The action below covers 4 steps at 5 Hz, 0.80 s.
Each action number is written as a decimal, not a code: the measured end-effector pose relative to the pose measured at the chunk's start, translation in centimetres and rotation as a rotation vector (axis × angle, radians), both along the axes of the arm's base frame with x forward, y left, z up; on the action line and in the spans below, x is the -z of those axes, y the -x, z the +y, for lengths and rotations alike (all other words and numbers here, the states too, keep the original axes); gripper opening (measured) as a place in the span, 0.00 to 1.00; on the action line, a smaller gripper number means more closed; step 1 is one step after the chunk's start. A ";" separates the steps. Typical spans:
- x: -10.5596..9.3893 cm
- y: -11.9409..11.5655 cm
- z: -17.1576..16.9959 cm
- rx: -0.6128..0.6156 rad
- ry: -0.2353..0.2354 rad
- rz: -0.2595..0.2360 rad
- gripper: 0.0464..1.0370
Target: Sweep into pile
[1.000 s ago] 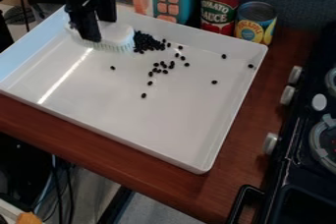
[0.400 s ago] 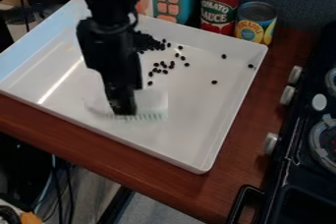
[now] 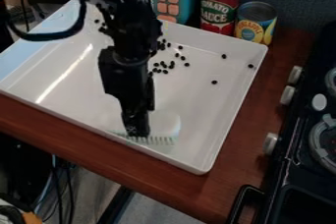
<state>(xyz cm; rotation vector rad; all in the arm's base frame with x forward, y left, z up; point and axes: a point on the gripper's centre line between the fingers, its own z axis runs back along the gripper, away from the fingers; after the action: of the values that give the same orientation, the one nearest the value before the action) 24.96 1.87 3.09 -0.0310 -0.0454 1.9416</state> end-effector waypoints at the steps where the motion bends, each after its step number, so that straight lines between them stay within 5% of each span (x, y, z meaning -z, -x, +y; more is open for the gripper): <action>1: 0.3 -1.1 0.3 0.018 -0.031 -0.020 0.64; 4: 0.5 -8.9 2.3 -0.084 -0.079 -0.130 0.64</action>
<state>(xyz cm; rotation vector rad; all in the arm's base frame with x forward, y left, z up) 33.88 4.15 2.61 -0.1039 -0.2125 2.0182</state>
